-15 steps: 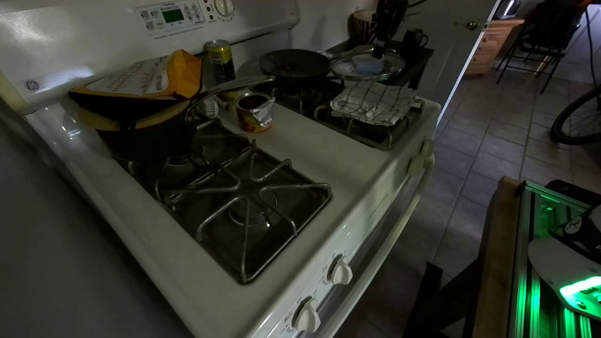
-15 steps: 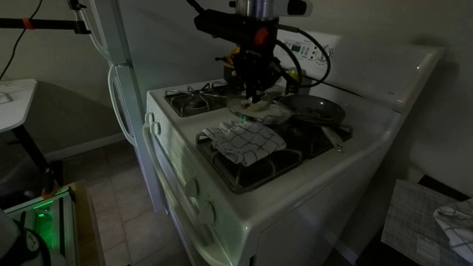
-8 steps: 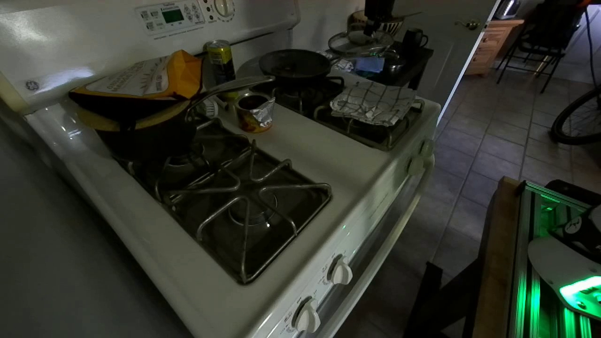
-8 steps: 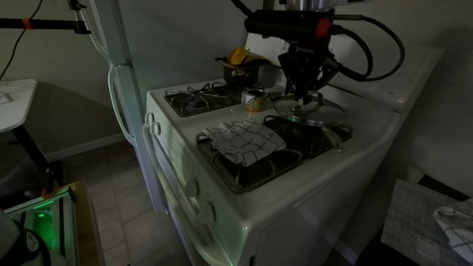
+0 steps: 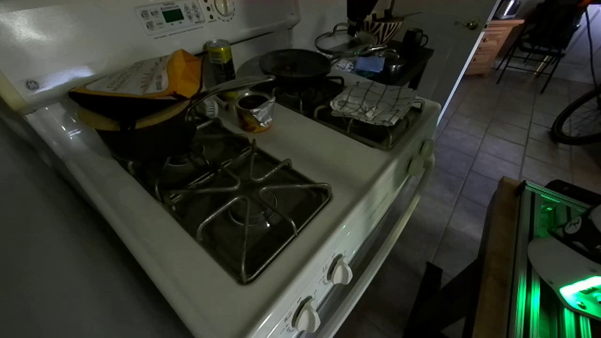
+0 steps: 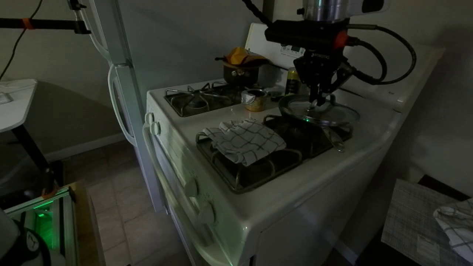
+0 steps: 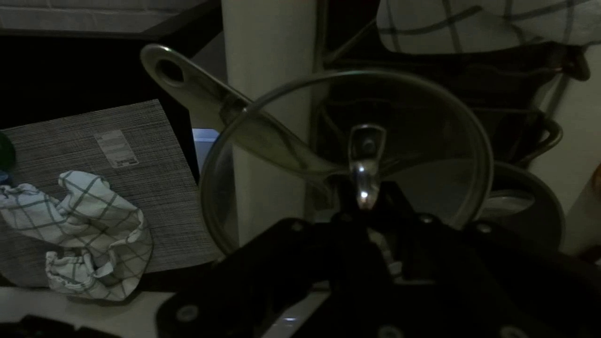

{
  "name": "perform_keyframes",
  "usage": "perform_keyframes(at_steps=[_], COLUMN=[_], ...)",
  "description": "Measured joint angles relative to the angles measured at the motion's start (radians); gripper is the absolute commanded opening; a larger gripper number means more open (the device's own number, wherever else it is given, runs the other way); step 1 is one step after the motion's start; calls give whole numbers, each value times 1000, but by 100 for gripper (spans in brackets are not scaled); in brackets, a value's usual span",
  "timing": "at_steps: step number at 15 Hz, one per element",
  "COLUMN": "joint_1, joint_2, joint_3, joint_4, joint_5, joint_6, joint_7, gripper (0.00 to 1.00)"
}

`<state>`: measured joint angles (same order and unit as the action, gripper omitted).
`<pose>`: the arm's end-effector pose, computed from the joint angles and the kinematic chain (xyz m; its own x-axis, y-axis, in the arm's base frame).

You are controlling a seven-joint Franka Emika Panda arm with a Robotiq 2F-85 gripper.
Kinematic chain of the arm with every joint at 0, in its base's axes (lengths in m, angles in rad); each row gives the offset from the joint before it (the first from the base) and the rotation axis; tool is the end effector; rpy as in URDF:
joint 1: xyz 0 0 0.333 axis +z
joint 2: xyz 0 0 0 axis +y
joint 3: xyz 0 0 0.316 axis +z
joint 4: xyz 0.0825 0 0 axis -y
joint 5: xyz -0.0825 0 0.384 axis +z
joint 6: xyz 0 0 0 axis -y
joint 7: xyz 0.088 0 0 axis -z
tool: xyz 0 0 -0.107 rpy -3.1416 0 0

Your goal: Put the lid on the pan

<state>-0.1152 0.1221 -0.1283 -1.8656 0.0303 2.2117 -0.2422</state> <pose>0.5971 -0.1445 0.4724 0.9756 -0.0090 0.2195 -0.0186 -0.9990 0.0417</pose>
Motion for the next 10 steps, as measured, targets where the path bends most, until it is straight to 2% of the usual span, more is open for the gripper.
perform_keyframes(at_steps=[1,2,6,10], joint_1=[-1,-1,0,15], joint_2=[0,-1,6,22], joint_3=[0,0,8,44], joint_4=[0,0,4,31], joint_5=[0,0,0,-1], joint_6=[0,0,0,1], joint_7=[0,0,0,1], gripper=[18,5,5,5])
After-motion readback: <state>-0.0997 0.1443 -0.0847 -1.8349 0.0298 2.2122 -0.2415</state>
